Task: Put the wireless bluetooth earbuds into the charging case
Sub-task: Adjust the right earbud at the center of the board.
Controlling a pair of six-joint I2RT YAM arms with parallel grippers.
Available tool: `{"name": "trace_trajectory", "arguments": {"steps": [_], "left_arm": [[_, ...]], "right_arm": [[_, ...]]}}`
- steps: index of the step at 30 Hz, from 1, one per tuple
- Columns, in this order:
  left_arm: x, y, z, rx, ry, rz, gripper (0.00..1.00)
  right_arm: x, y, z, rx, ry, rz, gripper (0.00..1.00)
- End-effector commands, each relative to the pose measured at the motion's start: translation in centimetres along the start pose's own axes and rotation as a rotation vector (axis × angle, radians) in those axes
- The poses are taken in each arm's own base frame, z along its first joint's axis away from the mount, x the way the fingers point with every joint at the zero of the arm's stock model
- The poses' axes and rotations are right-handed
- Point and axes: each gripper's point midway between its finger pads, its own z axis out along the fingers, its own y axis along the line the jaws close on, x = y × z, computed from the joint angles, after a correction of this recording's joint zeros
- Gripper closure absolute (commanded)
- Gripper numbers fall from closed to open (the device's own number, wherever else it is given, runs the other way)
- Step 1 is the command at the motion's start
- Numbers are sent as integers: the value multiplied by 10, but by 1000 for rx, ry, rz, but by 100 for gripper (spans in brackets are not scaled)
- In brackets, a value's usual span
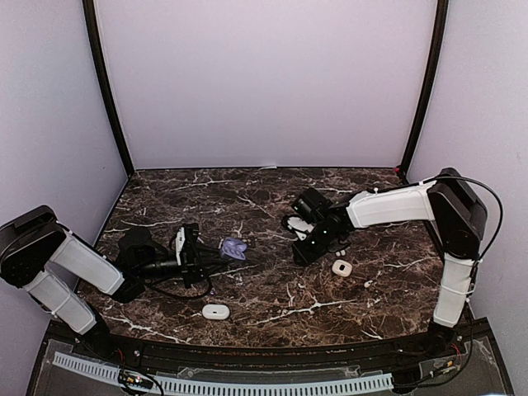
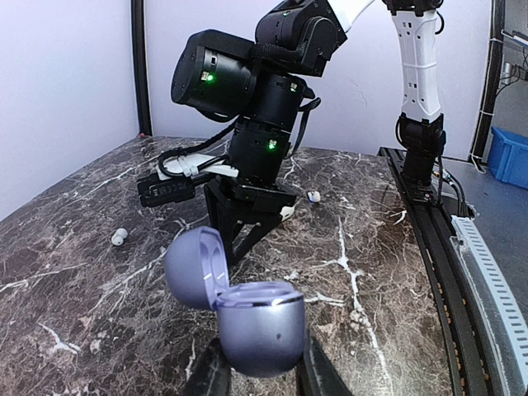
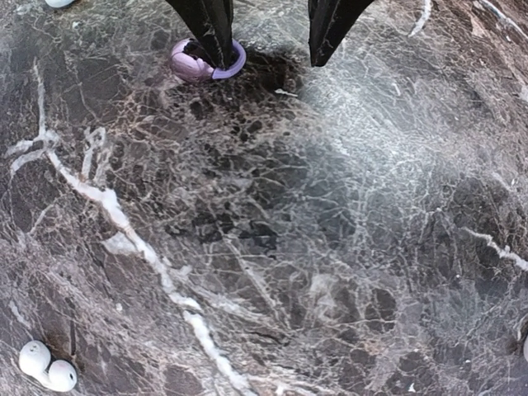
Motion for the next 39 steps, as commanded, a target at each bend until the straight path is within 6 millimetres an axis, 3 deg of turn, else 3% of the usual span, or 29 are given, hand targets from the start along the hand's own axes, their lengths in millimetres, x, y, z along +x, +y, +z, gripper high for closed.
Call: {"name": "trace_trajectory", "arguments": {"steps": [1,23,39], "left_arm": [[-9,-3,0,13,-23,21,78],[-10,-3,0,13,-24,24,78],[-9,-3,0,13,-22,24,78]], "right_arm": [[-7,-12,-4,53,-8,14,69],[-4,-37,-23,162,-36,39,75],[13,-52,-23,204,-1,64,77]]}}
